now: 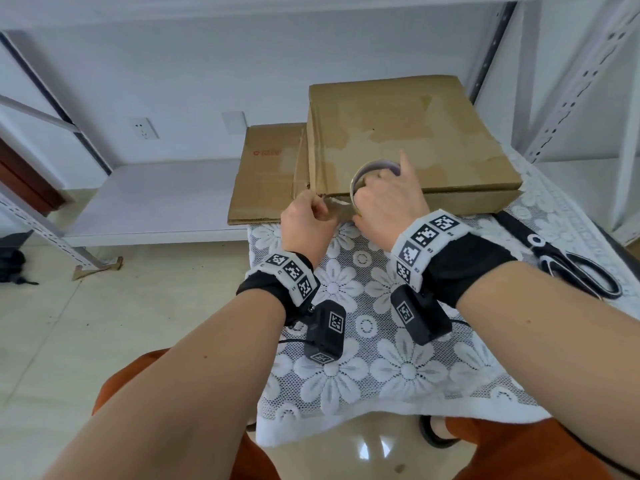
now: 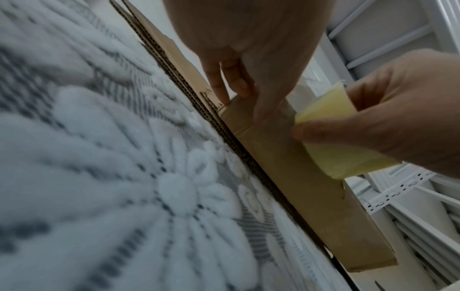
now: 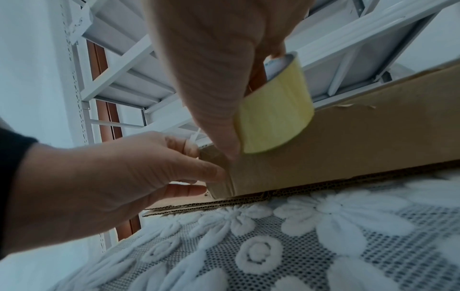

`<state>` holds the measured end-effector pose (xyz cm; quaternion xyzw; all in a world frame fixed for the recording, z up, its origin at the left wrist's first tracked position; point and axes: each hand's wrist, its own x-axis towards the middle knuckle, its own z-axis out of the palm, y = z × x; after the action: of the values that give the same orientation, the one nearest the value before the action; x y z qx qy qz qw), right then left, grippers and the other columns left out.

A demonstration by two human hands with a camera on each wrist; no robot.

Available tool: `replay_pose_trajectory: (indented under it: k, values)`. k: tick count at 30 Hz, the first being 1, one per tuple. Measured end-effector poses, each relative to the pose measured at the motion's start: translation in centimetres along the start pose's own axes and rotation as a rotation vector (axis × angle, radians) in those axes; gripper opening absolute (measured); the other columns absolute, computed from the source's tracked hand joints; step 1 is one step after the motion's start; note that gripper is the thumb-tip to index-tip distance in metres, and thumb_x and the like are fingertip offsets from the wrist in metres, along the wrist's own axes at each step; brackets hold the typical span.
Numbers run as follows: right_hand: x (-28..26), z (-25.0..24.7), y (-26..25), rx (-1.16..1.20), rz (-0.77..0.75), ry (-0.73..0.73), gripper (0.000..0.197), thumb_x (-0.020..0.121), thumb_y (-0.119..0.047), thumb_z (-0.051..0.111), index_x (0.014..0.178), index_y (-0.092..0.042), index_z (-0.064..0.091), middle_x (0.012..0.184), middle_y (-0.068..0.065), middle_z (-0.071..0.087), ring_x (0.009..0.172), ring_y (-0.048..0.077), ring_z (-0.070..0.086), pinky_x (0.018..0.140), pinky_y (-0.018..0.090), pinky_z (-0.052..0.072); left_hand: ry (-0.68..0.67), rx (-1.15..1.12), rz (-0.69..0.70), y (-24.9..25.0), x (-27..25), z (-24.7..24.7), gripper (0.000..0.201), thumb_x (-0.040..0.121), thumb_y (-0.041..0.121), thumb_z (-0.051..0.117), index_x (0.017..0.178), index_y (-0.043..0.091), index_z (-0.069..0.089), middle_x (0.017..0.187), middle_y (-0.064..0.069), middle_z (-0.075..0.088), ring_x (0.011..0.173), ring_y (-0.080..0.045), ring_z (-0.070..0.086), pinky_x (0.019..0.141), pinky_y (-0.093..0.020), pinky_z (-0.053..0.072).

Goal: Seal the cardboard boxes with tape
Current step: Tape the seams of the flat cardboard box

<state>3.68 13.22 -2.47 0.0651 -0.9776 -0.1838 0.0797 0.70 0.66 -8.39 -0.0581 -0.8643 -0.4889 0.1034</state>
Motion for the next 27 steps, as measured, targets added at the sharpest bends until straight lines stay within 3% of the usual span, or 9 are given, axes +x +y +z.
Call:
replay_pose_trajectory:
  k: [3, 6, 9, 14, 22, 25, 27]
  values:
    - [0.3, 0.3, -0.1, 0.0, 0.013, 0.023, 0.011, 0.091, -0.027, 0.054, 0.086, -0.021, 0.062, 0.091, 0.0, 0.064, 0.088, 0.023, 0.058, 0.099, 0.049, 0.028, -0.075, -0.018, 0.011, -0.6, 0.0, -0.6, 0.029, 0.073, 0.017, 0.079, 0.075, 0.021, 0.051, 0.076, 0.009, 0.058, 0.067, -0.006, 0.051, 0.06, -0.016, 0.044]
    - [0.5, 0.1, -0.4, 0.027, 0.026, 0.061, 0.009, 0.089, -0.028, 0.055, 0.092, -0.021, 0.061, 0.097, 0.001, 0.064, 0.092, 0.023, 0.058, 0.092, 0.045, 0.031, -0.083, -0.044, 0.017, -0.9, 0.1, -1.4, 0.025, 0.075, 0.025, 0.081, 0.08, 0.019, 0.057, 0.077, 0.01, 0.061, 0.068, -0.002, 0.055, 0.062, -0.011, 0.046]
    - [0.7, -0.2, -0.6, 0.053, 0.041, 0.08, 0.009, 0.088, -0.029, 0.056, 0.09, -0.021, 0.057, 0.098, 0.0, 0.064, 0.092, 0.022, 0.058, 0.092, 0.044, 0.03, -0.047, -0.061, 0.02, -1.1, 0.7, -2.1, 0.018, 0.08, 0.023, 0.08, 0.08, 0.02, 0.062, 0.077, 0.01, 0.063, 0.069, -0.002, 0.058, 0.065, -0.008, 0.047]
    - [0.8, -0.5, -0.6, 0.096, 0.061, 0.085, 0.026, 0.089, -0.042, 0.05, 0.093, -0.017, 0.054, 0.101, 0.001, 0.065, 0.093, 0.021, 0.06, 0.095, 0.046, 0.028, -0.11, -0.085, -0.048, -1.2, 1.4, -2.7, 0.015, 0.078, 0.024, 0.081, 0.084, 0.021, 0.067, 0.089, 0.006, 0.071, 0.082, -0.007, 0.066, 0.074, -0.017, 0.054]
    - [1.1, -1.1, -0.2, 0.059, 0.027, -0.008, 0.035, 0.082, -0.052, 0.048, 0.088, -0.018, 0.043, 0.092, -0.002, 0.065, 0.088, 0.019, 0.059, 0.092, 0.046, 0.027, -0.03, -0.06, -0.053, -1.1, 2.5, -3.0, 0.013, 0.079, 0.023, 0.081, 0.082, 0.02, 0.069, 0.079, 0.007, 0.071, 0.077, -0.008, 0.067, 0.074, -0.021, 0.054]
    - [1.5, -1.6, -0.2, 0.023, -0.001, -0.066, 0.035, 0.083, -0.054, 0.046, 0.089, -0.02, 0.045, 0.084, -0.005, 0.062, 0.083, 0.018, 0.058, 0.089, 0.045, 0.027, -0.043, -0.031, -0.042, -0.8, 2.9, -2.9, 0.013, 0.081, 0.022, 0.078, 0.082, 0.017, 0.066, 0.078, 0.009, 0.066, 0.076, -0.007, 0.063, 0.069, -0.015, 0.05]
    - [1.7, -1.9, -0.2, 0.013, -0.008, -0.086, 0.033, 0.084, -0.052, 0.044, 0.089, -0.02, 0.048, 0.074, -0.008, 0.058, 0.074, 0.017, 0.055, 0.088, 0.044, 0.026, -0.041, 0.005, -0.049, -0.6, 3.2, -2.8, 0.016, 0.081, 0.024, 0.078, 0.078, 0.018, 0.064, 0.082, 0.011, 0.06, 0.081, -0.006, 0.058, 0.074, -0.016, 0.047]
